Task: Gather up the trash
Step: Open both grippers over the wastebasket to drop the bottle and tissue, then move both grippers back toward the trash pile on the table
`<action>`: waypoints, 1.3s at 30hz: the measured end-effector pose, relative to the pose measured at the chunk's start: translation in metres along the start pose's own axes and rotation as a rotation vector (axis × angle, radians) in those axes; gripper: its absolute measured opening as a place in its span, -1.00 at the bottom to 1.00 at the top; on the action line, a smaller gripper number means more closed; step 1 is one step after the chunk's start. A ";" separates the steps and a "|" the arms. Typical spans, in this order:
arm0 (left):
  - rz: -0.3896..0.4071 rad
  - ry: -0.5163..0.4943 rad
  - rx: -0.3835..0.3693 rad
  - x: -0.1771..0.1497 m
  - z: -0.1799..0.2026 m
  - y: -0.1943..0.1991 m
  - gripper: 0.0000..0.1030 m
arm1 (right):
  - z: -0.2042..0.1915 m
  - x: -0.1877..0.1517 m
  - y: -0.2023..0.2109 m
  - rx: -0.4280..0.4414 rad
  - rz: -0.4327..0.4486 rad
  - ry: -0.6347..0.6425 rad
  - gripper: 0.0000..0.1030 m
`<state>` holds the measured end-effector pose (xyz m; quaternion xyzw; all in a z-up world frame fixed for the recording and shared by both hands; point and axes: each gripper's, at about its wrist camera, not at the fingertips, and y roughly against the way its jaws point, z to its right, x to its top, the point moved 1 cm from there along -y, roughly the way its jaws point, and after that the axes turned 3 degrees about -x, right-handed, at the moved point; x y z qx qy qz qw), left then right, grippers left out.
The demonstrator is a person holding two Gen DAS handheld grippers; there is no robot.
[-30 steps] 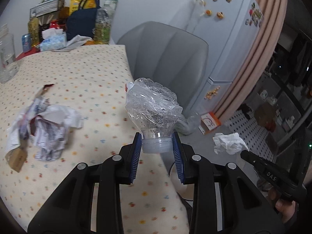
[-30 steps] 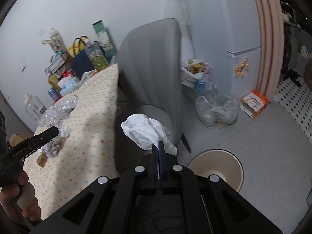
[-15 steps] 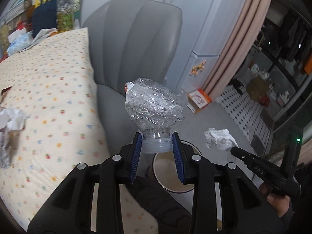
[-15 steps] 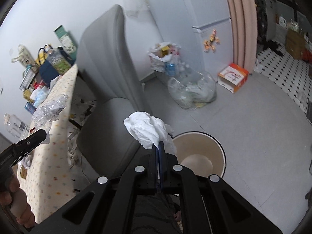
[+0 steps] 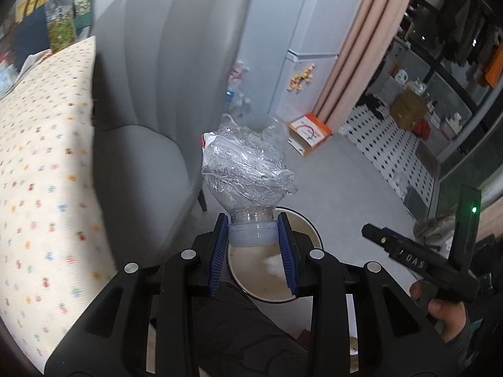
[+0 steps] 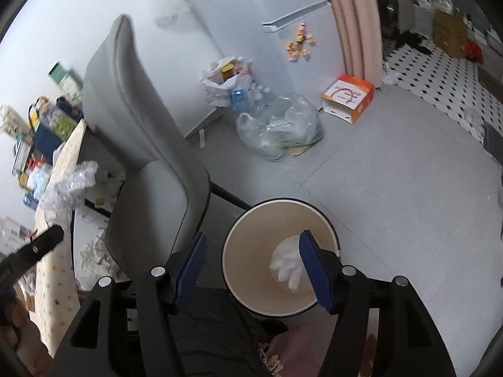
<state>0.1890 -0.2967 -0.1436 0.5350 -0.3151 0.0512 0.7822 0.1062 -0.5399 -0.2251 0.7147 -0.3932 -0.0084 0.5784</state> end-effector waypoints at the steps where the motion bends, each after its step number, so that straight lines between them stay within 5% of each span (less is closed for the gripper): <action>1: -0.009 -0.008 -0.007 0.000 0.004 -0.004 -0.39 | 0.006 0.001 0.001 -0.009 0.004 -0.012 0.19; 20: -0.241 -0.116 -0.116 -0.008 0.074 -0.085 -0.36 | 0.062 0.015 0.020 -0.062 0.054 -0.101 0.24; 21: -0.257 -0.117 -0.112 -0.007 0.078 -0.088 -0.28 | 0.064 0.015 0.021 -0.063 0.055 -0.103 0.24; 22: -0.263 -0.113 -0.109 -0.006 0.079 -0.090 0.17 | 0.065 0.015 0.022 -0.065 0.057 -0.107 0.24; 23: -0.251 -0.103 -0.109 -0.004 0.078 -0.089 0.50 | 0.066 0.016 0.023 -0.067 0.060 -0.109 0.24; 39: -0.002 0.037 -0.043 0.021 0.009 0.010 0.80 | 0.027 0.019 0.035 -0.036 0.084 -0.039 0.38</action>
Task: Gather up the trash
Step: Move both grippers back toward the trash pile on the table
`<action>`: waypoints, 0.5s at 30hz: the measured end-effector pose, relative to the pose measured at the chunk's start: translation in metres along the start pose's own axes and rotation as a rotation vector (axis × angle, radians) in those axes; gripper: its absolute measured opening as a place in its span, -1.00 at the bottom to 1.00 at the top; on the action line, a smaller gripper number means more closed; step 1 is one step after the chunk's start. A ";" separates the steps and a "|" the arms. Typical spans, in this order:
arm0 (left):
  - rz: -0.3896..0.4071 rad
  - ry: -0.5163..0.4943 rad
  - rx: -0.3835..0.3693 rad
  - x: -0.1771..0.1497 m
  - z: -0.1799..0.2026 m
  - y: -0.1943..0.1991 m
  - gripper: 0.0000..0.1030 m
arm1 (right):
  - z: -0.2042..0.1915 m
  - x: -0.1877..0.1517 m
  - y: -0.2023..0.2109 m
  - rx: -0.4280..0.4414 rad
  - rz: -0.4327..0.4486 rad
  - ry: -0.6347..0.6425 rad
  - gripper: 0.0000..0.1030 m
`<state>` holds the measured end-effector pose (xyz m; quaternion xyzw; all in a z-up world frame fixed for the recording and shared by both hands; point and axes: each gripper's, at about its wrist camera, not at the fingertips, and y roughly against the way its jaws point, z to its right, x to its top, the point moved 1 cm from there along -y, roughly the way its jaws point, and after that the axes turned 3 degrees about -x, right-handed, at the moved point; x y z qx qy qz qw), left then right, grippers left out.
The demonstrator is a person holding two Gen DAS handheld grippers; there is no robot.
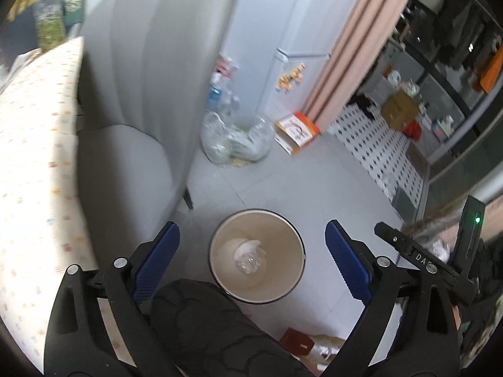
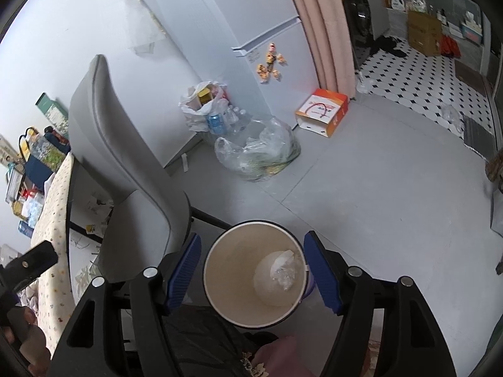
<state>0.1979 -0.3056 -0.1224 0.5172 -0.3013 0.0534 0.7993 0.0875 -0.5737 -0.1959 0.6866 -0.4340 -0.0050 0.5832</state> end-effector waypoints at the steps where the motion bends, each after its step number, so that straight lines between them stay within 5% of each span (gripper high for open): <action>1: 0.017 0.017 0.006 -0.001 -0.008 0.008 0.81 | -0.006 0.000 0.003 0.004 0.005 0.010 0.41; 9: 0.146 0.076 0.049 -0.010 -0.039 0.067 0.86 | -0.052 -0.002 0.024 0.017 0.055 0.077 0.80; 15: 0.233 0.121 0.081 -0.020 -0.064 0.108 0.88 | -0.093 -0.009 0.045 0.024 0.101 0.145 0.85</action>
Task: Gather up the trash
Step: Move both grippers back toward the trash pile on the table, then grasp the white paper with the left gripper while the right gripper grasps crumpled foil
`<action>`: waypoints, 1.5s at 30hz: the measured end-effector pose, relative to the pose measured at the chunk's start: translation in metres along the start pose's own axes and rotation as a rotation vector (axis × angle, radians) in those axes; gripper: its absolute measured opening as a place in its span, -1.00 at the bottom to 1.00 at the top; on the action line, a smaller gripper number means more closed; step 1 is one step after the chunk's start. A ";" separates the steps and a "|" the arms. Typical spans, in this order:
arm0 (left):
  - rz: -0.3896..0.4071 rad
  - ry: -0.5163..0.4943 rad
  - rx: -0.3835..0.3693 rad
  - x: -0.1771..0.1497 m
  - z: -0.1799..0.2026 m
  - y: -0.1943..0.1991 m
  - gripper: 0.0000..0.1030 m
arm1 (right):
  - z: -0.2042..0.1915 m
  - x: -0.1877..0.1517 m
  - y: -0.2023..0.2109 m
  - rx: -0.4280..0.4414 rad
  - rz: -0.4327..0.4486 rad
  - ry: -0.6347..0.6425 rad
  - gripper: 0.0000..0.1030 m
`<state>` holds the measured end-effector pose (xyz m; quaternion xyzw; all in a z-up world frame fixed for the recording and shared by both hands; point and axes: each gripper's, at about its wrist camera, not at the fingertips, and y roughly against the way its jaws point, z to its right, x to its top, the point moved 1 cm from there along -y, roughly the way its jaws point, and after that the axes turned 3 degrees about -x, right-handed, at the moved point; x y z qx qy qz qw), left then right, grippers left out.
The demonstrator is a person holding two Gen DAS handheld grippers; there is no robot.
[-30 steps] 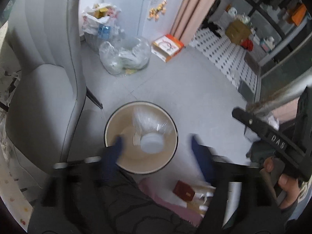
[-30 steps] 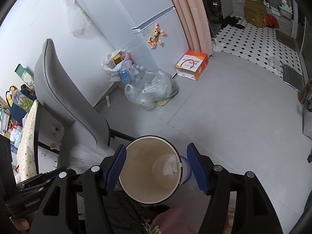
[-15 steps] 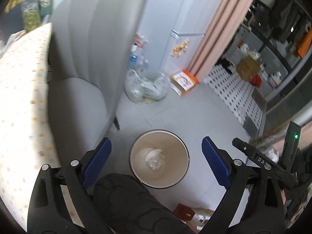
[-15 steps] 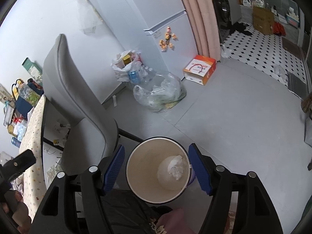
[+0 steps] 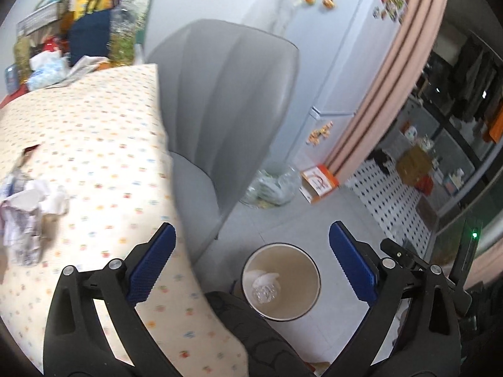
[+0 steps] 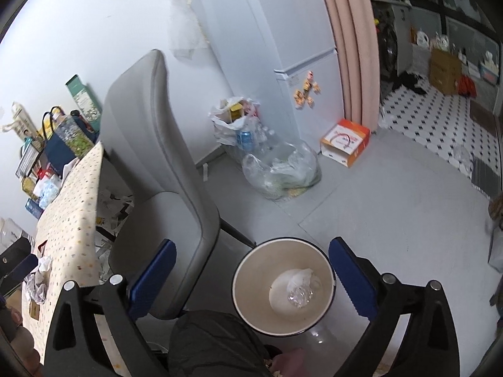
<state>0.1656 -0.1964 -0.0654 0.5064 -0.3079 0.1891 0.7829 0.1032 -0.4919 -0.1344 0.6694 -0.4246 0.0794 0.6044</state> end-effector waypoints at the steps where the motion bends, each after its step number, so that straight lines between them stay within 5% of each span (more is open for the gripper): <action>1: 0.016 0.008 0.016 0.000 -0.005 0.007 0.88 | -0.008 0.000 0.003 0.001 0.004 0.016 0.85; 18: 0.227 0.130 0.173 -0.012 -0.074 0.096 0.88 | -0.103 -0.013 0.057 -0.030 0.111 0.124 0.85; 25: 0.269 0.130 0.207 -0.024 -0.097 0.126 0.89 | -0.154 -0.024 0.069 0.043 0.148 0.234 0.85; 30: 0.295 0.138 0.158 -0.031 -0.119 0.146 0.88 | -0.187 -0.035 0.075 0.138 0.144 0.295 0.85; 45: 0.301 0.201 0.251 -0.052 -0.179 0.180 0.88 | -0.270 -0.066 0.086 0.314 0.164 0.471 0.85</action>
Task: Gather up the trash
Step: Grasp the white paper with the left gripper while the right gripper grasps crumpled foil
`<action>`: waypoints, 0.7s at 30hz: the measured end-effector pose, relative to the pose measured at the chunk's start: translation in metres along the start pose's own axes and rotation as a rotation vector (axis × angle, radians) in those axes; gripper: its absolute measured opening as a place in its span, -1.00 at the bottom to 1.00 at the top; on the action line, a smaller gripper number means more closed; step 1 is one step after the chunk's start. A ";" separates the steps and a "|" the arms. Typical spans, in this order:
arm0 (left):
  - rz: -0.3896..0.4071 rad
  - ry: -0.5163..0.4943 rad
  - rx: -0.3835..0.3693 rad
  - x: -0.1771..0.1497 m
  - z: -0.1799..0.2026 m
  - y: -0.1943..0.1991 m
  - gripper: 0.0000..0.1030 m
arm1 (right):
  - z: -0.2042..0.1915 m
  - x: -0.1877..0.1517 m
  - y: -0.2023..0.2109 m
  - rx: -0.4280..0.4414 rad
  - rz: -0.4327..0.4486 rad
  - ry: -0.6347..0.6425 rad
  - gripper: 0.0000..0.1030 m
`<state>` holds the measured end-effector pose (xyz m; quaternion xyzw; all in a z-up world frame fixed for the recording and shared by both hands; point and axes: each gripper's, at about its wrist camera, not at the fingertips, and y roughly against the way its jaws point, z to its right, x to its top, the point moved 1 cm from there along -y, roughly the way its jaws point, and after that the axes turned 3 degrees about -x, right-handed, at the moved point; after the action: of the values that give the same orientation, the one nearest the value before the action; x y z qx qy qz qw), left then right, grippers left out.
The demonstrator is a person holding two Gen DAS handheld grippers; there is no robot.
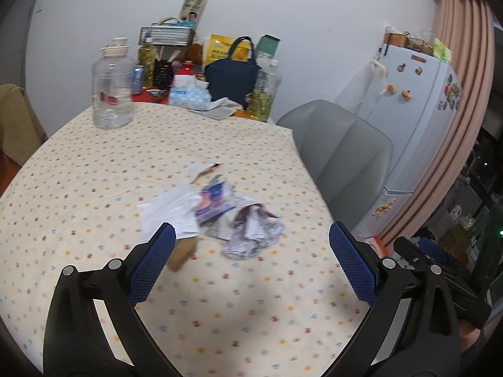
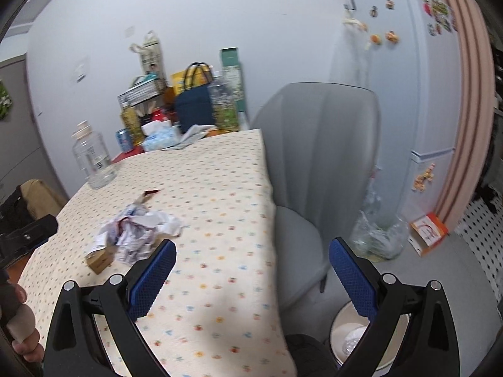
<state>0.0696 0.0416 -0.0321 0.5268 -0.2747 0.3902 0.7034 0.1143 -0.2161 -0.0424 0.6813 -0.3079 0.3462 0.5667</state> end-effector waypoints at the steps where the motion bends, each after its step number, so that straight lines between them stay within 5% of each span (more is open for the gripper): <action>1: -0.002 0.002 0.010 -0.001 -0.006 0.000 0.88 | -0.004 0.000 -0.001 0.012 0.000 0.007 0.85; 12: -0.044 0.057 0.054 -0.007 -0.054 -0.007 0.74 | -0.051 -0.011 -0.024 0.182 -0.096 0.059 0.76; 21: -0.135 0.057 0.069 -0.011 -0.076 -0.041 0.19 | -0.068 -0.021 -0.040 0.214 -0.169 0.081 0.48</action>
<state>0.0965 0.1060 -0.0846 0.5566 -0.2050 0.3659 0.7171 0.1268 -0.1421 -0.0743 0.7467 -0.1875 0.3554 0.5301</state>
